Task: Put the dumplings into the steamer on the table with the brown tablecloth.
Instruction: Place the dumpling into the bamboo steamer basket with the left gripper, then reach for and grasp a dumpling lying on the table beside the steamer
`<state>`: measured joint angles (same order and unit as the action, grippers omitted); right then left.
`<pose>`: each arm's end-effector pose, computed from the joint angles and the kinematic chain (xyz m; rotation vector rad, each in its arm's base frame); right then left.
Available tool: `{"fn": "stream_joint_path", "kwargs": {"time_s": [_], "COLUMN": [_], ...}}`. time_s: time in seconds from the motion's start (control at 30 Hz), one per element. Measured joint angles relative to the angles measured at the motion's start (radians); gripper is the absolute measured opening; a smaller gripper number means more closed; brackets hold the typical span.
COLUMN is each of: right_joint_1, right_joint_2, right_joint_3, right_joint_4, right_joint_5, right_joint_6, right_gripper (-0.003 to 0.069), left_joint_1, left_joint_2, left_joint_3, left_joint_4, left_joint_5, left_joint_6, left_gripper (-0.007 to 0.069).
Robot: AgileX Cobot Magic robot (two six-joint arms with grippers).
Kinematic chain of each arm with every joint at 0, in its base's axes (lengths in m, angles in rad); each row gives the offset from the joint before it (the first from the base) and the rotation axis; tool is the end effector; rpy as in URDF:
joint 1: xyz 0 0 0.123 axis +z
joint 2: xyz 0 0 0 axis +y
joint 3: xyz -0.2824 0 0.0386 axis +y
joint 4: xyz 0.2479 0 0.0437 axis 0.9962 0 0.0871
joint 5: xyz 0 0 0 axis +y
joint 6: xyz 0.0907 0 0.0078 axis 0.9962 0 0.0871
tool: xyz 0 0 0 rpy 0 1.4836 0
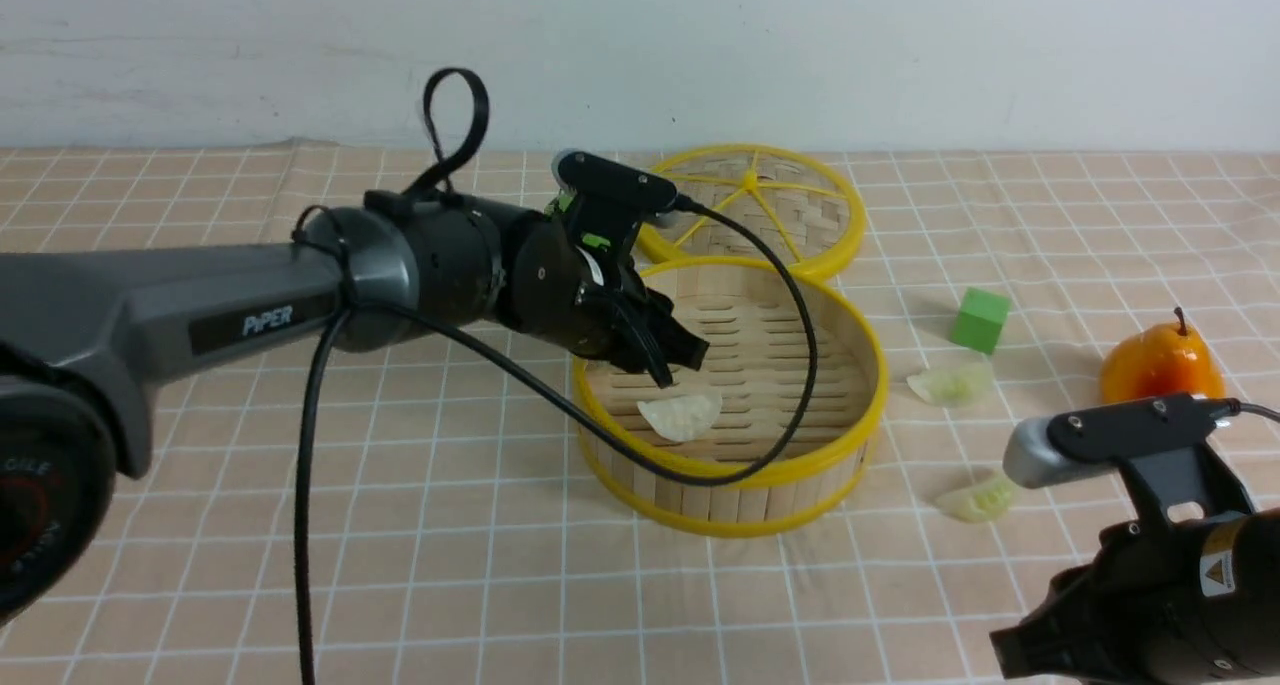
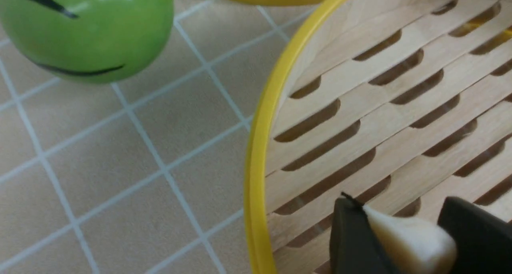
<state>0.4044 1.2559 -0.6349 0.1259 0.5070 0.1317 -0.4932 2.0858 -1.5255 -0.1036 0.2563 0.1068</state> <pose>0.2022 0.0926 0.2165 -0.2360 2.6278 0.3052 0.4162 -0.2264 0.1944 0.5856 2.2395 -0.2794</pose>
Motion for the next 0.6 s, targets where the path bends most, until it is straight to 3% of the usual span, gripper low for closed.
{"fn": "stream_joint_path", "kwargs": {"time_s": [0.17,0.3,0.37,0.43,0.47,0.6], "right_joint_1": [0.000,0.000,0.000,0.000,0.000,0.000], "right_joint_2": [0.000,0.000,0.000,0.000,0.000,0.000], "right_joint_3": [0.000,0.000,-0.002,-0.002,-0.002,-0.002], "right_joint_4": [0.019,0.021,0.022,0.022,0.022,0.022], "right_joint_5": [0.008,0.011,0.023,0.042,0.044,0.049], "right_joint_6": [-0.001,-0.001,-0.001,-0.004,-0.008,-0.098], "right_gripper": [0.0069,0.0076,0.0078,0.0082,0.0083,0.0088], "left_joint_1": [-0.001,-0.010,-0.012,-0.015,-0.015,-0.015], "left_joint_2": [-0.017,-0.114,-0.179,-0.315,-0.340,-0.594], "left_joint_3": [0.000,0.000,0.000,0.000,0.000,0.012], "left_joint_4": [-0.042,-0.033,-0.019,0.006,0.008,0.117], "left_joint_5": [-0.005,0.072,0.131,0.272,0.283,0.504], "left_joint_6": [0.000,0.000,0.000,0.000,0.000,-0.001], "left_gripper": [0.0434,0.0442,0.0400,0.0283,0.0272,0.0010]}}
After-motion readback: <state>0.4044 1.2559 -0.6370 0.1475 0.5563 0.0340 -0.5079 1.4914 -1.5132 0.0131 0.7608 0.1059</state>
